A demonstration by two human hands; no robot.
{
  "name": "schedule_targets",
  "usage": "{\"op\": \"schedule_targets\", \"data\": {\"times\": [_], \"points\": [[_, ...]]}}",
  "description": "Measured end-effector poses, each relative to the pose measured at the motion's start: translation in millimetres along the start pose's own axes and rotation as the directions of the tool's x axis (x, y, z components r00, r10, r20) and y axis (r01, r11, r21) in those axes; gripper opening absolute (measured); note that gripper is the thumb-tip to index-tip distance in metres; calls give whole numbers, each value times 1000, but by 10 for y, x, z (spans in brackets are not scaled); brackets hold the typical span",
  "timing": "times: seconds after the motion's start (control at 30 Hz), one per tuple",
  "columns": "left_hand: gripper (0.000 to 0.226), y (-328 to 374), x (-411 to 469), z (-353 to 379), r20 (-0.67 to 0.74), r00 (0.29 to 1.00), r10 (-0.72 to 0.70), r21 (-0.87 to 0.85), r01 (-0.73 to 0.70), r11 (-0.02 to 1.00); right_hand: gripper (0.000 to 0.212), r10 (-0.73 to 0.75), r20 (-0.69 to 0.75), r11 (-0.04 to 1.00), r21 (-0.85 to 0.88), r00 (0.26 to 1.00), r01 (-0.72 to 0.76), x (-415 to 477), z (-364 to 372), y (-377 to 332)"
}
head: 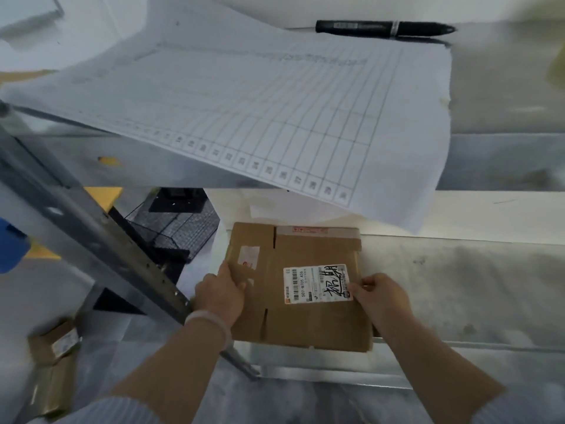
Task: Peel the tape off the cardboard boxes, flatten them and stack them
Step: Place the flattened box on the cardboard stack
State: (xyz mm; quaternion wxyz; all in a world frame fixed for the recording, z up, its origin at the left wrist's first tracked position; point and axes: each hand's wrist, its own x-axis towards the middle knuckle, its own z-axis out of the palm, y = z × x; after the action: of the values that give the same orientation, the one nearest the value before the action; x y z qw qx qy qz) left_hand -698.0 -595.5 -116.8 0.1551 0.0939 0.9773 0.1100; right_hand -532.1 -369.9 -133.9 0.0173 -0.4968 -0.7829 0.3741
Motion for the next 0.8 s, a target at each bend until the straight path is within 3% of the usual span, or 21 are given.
{"op": "schedule_targets", "data": {"times": [0.1, 0.2, 0.27, 0.37, 0.5, 0.63, 0.8], "points": [[54, -12, -5, 20, -60, 996, 68, 153, -58, 987, 37, -23, -38, 995, -100, 999, 19, -26, -6, -25], [61, -14, -1, 33, -188, 943, 275, 168, -245, 955, 51, -51, -41, 992, -115, 998, 46, -90, -98, -72], [65, 43, 14, 44, -223, 871, 437, 152, -412, 898, 58, -78, -51, 993, -97, 996, 73, -151, -175, -78], [65, 230, -65, 58, -167, 784, 597, 159, -577, 801, 59, -130, -57, 989, -83, 990, 125, -293, -317, -9], [49, 674, -363, 138, -106, 651, 752, -34, -758, 652, 57, -201, -90, 973, -131, 976, 188, -486, -608, 281], [48, 1283, -763, 276, -100, 452, 886, -18, -891, 453, 60, -271, -155, 944, -237, 950, 231, -632, -1031, 734], [54, 2258, -1377, 436, -120, 282, 952, 111, -949, 295, 67, -285, -272, 925, -328, 919, 190, -764, -1831, 1423]]}}
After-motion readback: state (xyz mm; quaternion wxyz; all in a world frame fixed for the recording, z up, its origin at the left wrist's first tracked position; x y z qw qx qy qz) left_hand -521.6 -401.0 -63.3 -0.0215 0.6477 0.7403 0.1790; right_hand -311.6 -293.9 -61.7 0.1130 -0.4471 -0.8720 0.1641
